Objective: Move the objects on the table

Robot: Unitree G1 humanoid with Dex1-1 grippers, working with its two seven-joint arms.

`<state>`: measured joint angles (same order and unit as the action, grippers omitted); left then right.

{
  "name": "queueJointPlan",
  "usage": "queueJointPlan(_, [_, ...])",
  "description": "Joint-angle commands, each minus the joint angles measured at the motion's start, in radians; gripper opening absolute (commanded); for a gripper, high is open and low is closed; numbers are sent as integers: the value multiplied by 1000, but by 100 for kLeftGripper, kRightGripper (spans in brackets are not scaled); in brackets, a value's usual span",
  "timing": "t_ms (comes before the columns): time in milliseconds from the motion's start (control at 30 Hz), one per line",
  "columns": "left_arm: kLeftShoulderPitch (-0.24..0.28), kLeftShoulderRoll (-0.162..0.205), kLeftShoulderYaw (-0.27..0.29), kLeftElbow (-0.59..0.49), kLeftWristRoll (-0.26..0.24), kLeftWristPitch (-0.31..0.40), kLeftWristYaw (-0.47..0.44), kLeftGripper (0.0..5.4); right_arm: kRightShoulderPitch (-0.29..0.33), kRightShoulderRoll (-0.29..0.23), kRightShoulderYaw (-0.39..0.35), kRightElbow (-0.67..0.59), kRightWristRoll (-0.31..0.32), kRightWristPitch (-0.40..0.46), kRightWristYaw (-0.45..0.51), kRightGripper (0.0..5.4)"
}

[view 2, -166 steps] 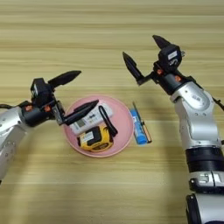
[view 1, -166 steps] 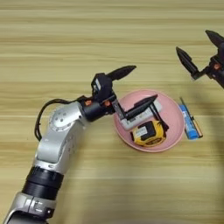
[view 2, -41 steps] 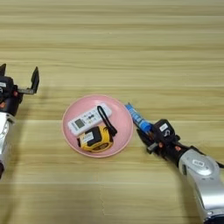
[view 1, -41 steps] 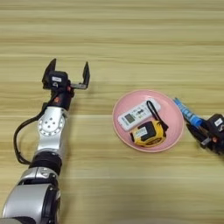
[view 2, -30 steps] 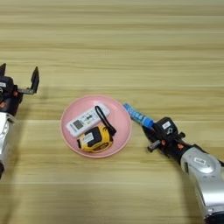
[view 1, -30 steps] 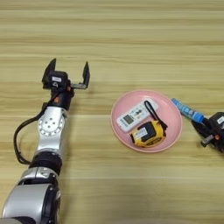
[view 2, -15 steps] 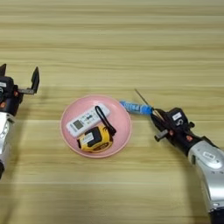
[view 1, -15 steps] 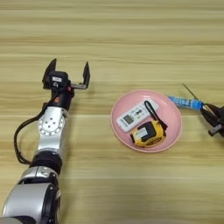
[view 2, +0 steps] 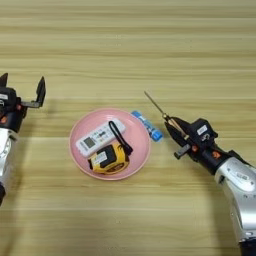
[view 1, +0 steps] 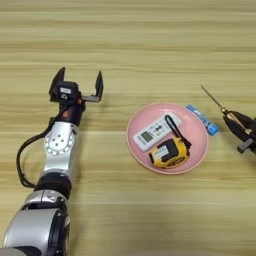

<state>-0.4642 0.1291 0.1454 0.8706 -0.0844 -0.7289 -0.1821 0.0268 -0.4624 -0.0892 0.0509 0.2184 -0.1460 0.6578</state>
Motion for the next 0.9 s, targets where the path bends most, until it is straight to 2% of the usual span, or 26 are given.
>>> queueJointPlan(33, [-15,-2,-2,11,0,-11,-6,540,4,-2,-1,-50,18,-5,13,82])
queueJointPlan(200, [-16,-2,-3,13,0,-12,-6,540,-3,6,17,-97,29,19,19,82])
queueJointPlan(433, [-19,-3,-3,13,0,-13,-6,540,-46,22,75,-134,29,88,23,82])
queueJointPlan(767, [-14,-1,-3,3,1,-11,-4,540,-94,55,162,-80,-46,159,-8,82])
queueJointPlan(900, [-11,0,-3,-1,1,-11,-3,540,-102,66,183,-55,-64,164,-10,82])
